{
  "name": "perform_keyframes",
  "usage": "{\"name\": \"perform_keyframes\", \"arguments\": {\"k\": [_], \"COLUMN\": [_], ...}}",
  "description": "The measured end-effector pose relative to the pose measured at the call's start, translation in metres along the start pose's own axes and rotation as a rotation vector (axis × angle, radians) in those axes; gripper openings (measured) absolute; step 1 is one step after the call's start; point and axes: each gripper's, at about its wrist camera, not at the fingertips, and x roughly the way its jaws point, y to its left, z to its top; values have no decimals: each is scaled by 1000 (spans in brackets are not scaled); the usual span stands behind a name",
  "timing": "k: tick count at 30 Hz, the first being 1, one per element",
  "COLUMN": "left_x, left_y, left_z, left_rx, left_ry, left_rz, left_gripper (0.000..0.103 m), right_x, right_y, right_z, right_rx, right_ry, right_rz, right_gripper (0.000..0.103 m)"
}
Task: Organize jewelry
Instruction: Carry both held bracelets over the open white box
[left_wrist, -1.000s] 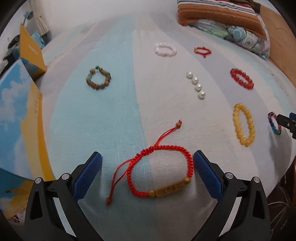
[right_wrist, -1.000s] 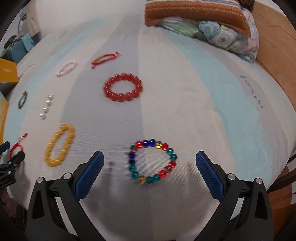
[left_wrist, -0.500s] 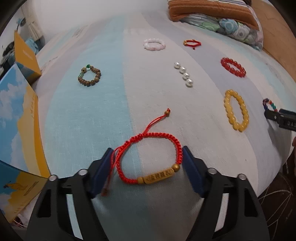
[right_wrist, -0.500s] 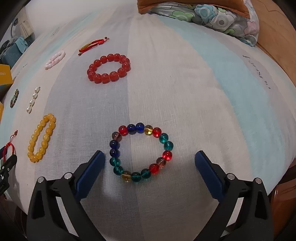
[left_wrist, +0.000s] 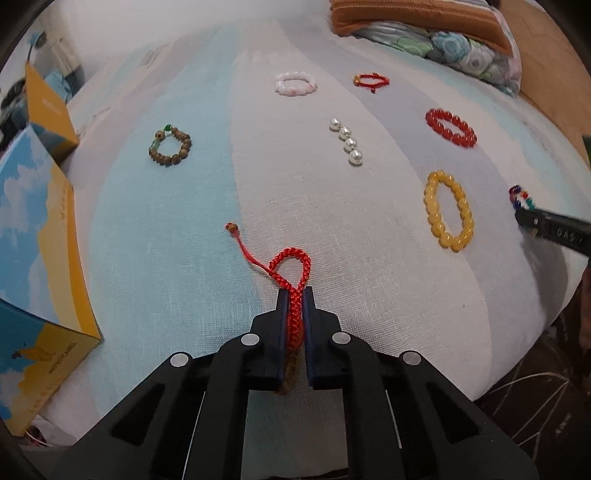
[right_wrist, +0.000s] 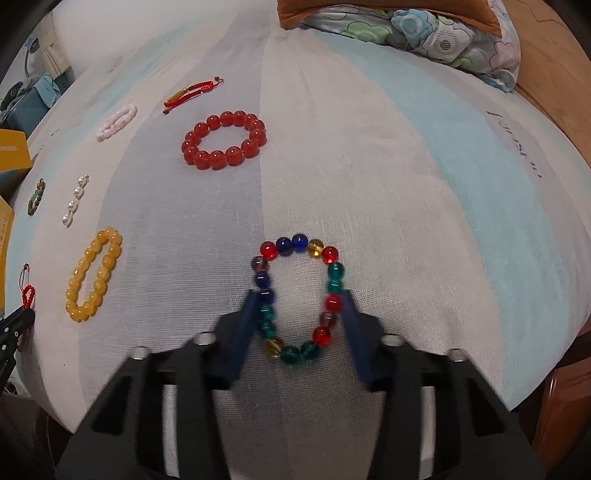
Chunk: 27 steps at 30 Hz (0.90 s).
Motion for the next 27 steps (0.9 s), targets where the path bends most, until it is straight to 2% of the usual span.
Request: {"name": "perform_keyframes", "arguments": {"k": [1,3,13,27], "left_x": [-2,-7,-31,-53], "left_y": [1,2,10,27], "left_z": [0,0,1,3], "left_rx": [-4,-7,-45,-105], "left_ry": [-3,-11,-33,-48], "left_rz": [-5,-9,-35,-60], "left_gripper": [7,7,7,7], "right_x": [-1,-5,-35,-74], "right_y": [-1,-2,-2,24], "right_z": [1,3,4,3], "right_rx": [4,12,37,19], "right_ry": [1,-5,-55,-115], "right_rz": [13,19,48,76], "right_gripper": [19,11,9,9]}}
